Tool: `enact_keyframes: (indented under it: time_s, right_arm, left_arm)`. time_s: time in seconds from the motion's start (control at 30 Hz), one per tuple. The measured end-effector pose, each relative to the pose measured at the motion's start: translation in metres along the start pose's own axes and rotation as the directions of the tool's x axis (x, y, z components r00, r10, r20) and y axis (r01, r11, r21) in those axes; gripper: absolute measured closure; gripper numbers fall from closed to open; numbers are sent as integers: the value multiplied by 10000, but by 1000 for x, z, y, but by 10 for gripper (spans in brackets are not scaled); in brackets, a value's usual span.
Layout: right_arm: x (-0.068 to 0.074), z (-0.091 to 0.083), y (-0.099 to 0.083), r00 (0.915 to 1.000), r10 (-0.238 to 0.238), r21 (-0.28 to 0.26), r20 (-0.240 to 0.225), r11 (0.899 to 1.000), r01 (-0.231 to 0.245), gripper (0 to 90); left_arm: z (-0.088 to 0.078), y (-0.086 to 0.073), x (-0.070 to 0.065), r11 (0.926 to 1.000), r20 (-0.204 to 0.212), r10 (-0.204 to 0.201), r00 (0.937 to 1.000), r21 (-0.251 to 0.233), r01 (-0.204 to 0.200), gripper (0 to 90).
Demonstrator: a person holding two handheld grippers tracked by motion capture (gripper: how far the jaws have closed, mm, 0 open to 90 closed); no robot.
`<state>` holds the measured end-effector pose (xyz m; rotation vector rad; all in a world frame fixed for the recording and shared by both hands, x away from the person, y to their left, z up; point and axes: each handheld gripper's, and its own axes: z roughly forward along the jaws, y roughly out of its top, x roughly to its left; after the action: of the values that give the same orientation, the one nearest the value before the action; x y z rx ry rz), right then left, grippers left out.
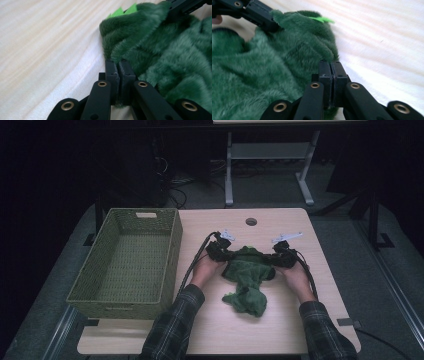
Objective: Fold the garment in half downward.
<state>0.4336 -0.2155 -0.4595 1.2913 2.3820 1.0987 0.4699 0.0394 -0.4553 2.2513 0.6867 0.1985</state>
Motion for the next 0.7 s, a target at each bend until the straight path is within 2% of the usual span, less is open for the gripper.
enact_keyframes:
  time_s: [0.03,0.1,0.17,0.2,0.23,0.3,0.33,0.47,0.5,0.57,0.63,0.7]
  right_arm:
    - [0,-3,2,10000,23,-139,18,9999,-22,885]
    - [-1,-8,10,9999,146,101,-1,9998,-146,885]
    - [2,-16,17,9999,-113,-261,99,9996,116,886]
    - [3,-18,23,9999,-73,-27,83,10000,73,886]
    - [4,-23,29,9994,-267,-170,213,9995,270,886]
    - [4,-29,37,9993,-281,-288,234,9992,287,886]
    - [4,-33,41,9992,-270,-509,300,9983,285,886]
    - [2,-46,55,9987,-327,-933,396,9950,363,887]
    - [0,-48,59,9990,-240,-829,384,9962,272,886]
    - [0,-53,63,9980,-384,-1056,512,9935,437,886]
    - [0,-58,63,9984,-367,-1203,429,9919,416,886]
    - [1,-61,60,9985,-430,-1139,353,9924,468,886]
  left_arm:
    - [-3,3,0,9999,-11,-4,10000,-125,4,876]
    - [-10,9,-1,9994,-70,51,10000,-345,-53,875]
    - [-19,16,-2,9982,-208,232,9995,-553,-243,874]
    - [-23,20,-3,9972,-212,210,9996,-717,-225,874]
    - [-26,22,-4,9966,-236,212,9995,-794,-230,874]
    - [-32,29,-4,9951,-293,258,9992,-942,-285,873]
    - [-36,33,-4,9942,-326,305,9990,-1020,-337,873]
    - [-48,45,-4,9872,-397,208,9990,-1572,-269,868]
    - [-51,48,-4,9851,-378,198,9991,-1703,-260,867]
    - [-57,52,-7,9837,-406,343,9986,-1753,-409,867]
    - [-60,53,-11,9839,-342,421,9985,-1725,-473,867]
    - [-64,50,-17,9829,-178,351,9992,-1805,-377,867]
